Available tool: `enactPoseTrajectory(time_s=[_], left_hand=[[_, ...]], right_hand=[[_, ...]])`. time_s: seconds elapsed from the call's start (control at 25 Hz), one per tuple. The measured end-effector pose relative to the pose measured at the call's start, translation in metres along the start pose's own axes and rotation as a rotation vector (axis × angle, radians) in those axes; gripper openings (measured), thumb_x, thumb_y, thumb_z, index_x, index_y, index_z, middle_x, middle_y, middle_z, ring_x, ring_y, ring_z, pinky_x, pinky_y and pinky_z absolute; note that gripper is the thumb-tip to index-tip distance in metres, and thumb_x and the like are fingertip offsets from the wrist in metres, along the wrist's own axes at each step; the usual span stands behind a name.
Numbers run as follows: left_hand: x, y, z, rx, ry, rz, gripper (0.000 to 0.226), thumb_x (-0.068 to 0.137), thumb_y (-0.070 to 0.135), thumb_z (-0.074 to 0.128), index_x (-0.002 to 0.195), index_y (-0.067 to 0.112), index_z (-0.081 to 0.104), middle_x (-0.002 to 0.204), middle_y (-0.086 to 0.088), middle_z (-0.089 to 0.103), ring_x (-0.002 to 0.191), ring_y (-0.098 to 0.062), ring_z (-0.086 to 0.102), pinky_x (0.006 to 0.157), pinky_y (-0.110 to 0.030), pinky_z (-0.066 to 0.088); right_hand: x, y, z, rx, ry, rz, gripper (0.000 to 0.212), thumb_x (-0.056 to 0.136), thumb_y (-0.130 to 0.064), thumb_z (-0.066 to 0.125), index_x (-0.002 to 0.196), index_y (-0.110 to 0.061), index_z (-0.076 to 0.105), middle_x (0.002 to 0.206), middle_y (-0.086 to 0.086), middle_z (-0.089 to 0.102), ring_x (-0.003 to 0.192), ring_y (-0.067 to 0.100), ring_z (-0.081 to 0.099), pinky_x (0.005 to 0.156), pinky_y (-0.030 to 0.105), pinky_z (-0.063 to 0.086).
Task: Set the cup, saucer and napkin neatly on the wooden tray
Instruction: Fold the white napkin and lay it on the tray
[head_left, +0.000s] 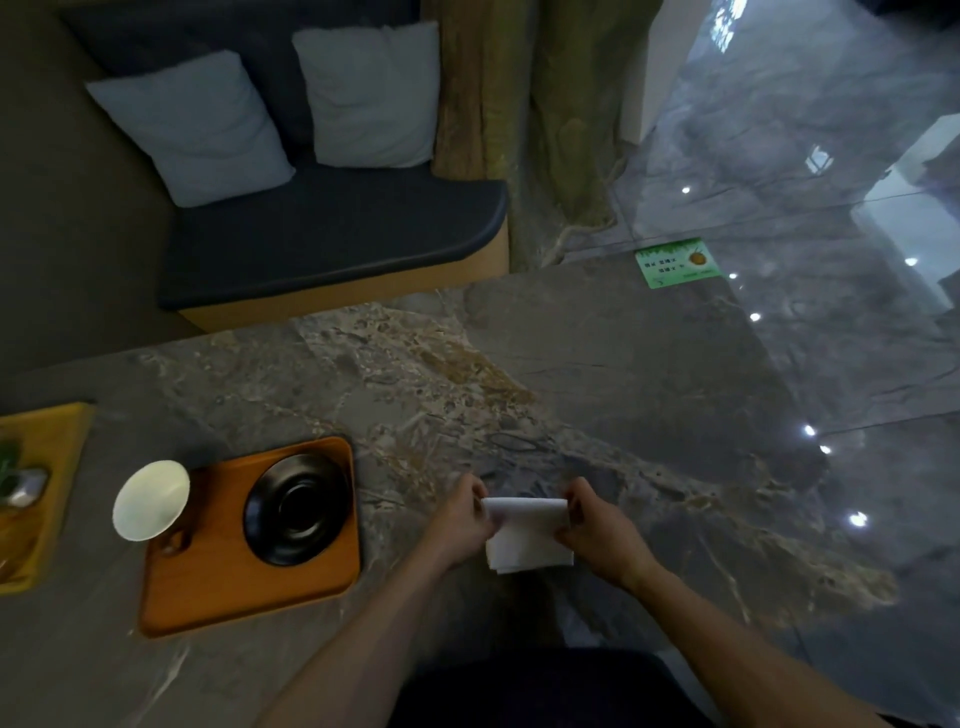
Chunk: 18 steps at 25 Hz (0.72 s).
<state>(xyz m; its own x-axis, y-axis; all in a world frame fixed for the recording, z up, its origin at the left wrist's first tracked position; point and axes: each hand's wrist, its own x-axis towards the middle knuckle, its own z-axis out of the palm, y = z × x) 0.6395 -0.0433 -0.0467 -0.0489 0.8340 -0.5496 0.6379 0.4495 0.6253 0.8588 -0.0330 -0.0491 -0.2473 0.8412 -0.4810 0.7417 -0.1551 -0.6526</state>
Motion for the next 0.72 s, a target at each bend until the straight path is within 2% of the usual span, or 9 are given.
enactPoseTrajectory(time_s=[0.12,0.2,0.28,0.4,0.52,0.56,0.64,0.72], left_hand=[[-0.022,-0.005,-0.005,-0.287,-0.006,0.011,0.025,0.083,0.014,0.073,0.096,0.021,0.052,0.101,-0.007,0.064,0.083,-0.009,0.061,0.065,-0.021,0.049],[-0.038,-0.005,-0.01,-0.387,-0.004,0.005,0.022,0.086,0.019,0.07,0.103,0.02,0.056,0.105,-0.003,0.065,0.089,-0.009,0.063,0.067,-0.018,0.049],[-0.057,-0.003,-0.014,-0.506,0.011,-0.014,0.022,0.089,0.024,0.067,0.109,0.026,0.057,0.108,0.0,0.065,0.095,-0.01,0.064,0.066,-0.018,0.051],[-0.082,0.003,-0.02,-0.678,0.064,-0.028,0.027,0.094,0.03,0.06,0.12,0.025,0.053,0.115,-0.004,0.063,0.101,-0.019,0.064,0.072,-0.029,0.057],[-0.098,0.008,-0.021,-0.673,0.202,0.008,0.026,0.097,0.038,0.053,0.12,0.028,0.05,0.112,-0.002,0.063,0.098,-0.014,0.064,0.081,-0.034,0.057],[-0.104,0.008,-0.02,-0.657,0.265,0.016,0.025,0.097,0.041,0.05,0.119,0.031,0.048,0.111,0.001,0.063,0.096,-0.008,0.063,0.079,-0.029,0.056],[-0.112,0.01,-0.019,-0.639,0.401,0.03,0.02,0.098,0.045,0.046,0.114,0.033,0.046,0.103,0.008,0.061,0.086,0.005,0.06,0.066,-0.013,0.05],[-0.119,0.006,-0.021,-0.645,0.508,0.057,0.023,0.096,0.049,0.044,0.11,0.03,0.046,0.094,0.007,0.061,0.079,0.006,0.06,0.059,-0.011,0.048]], right_hand=[[-0.014,-0.008,-0.009,0.279,-0.004,-0.058,0.022,0.083,-0.012,0.069,0.094,-0.02,0.051,0.082,0.0,0.06,0.077,0.017,0.06,0.07,0.035,0.052],[-0.025,-0.021,-0.019,0.466,-0.055,-0.068,0.018,0.087,-0.014,0.067,0.096,-0.023,0.055,0.089,0.003,0.062,0.079,0.016,0.063,0.068,0.031,0.056],[-0.035,-0.035,-0.024,0.593,-0.107,-0.053,0.014,0.09,-0.017,0.063,0.1,-0.025,0.056,0.1,0.006,0.062,0.089,0.021,0.063,0.071,0.034,0.056],[-0.045,-0.058,-0.019,0.625,-0.115,-0.028,0.01,0.096,-0.024,0.055,0.105,-0.026,0.054,0.108,0.004,0.059,0.095,0.023,0.061,0.076,0.042,0.057],[-0.052,-0.082,0.001,0.601,-0.016,-0.032,0.009,0.099,-0.034,0.047,0.104,-0.03,0.051,0.102,-0.002,0.058,0.092,0.019,0.06,0.077,0.043,0.057],[-0.054,-0.09,0.01,0.598,0.034,-0.033,0.011,0.099,-0.038,0.045,0.101,-0.03,0.051,0.098,-0.004,0.058,0.089,0.017,0.059,0.076,0.041,0.056],[-0.056,-0.103,0.029,0.596,0.132,-0.044,0.016,0.098,-0.044,0.041,0.095,-0.029,0.048,0.092,-0.005,0.056,0.084,0.01,0.057,0.073,0.036,0.052],[-0.057,-0.114,0.047,0.552,0.226,-0.078,0.017,0.098,-0.046,0.038,0.093,-0.032,0.046,0.088,-0.007,0.057,0.079,0.005,0.057,0.067,0.03,0.049]])
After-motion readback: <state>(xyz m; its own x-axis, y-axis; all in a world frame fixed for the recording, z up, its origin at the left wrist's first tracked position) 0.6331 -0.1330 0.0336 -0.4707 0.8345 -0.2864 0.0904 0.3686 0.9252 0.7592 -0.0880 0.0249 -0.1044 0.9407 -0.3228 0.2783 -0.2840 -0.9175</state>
